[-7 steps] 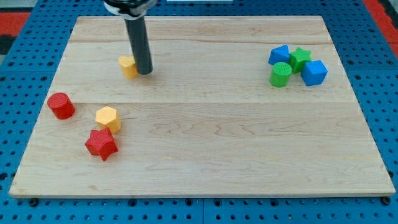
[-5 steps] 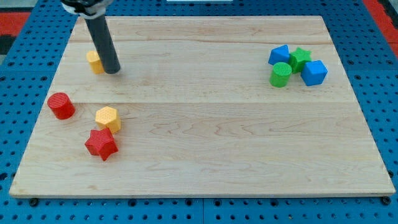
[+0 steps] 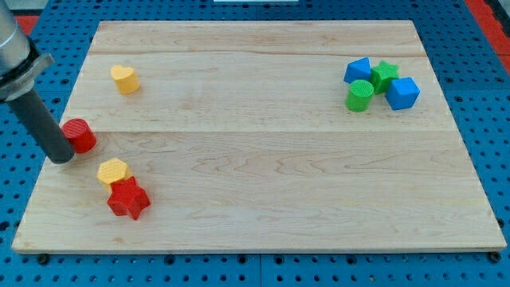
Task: Slide the red star and yellow hexagon towards left
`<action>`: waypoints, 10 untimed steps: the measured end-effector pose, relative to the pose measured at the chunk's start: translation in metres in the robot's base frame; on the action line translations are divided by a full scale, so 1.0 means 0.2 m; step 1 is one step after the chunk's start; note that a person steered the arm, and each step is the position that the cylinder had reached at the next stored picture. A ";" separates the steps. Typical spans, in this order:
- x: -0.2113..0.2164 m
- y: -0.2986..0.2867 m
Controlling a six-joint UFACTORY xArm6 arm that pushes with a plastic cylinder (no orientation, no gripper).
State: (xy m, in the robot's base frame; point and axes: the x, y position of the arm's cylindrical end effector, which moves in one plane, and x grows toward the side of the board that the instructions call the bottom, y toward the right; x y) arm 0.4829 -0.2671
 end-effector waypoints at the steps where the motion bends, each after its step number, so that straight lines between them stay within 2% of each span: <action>1: -0.10 0.00; 2: -0.16 -0.10; 4: -0.22 0.13; 5: -0.22 0.14; 7: -0.05 0.70; 8: 0.25 0.91; 9: 0.44 0.80; 10: 0.44 0.63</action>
State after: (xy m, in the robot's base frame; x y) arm 0.5715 -0.1408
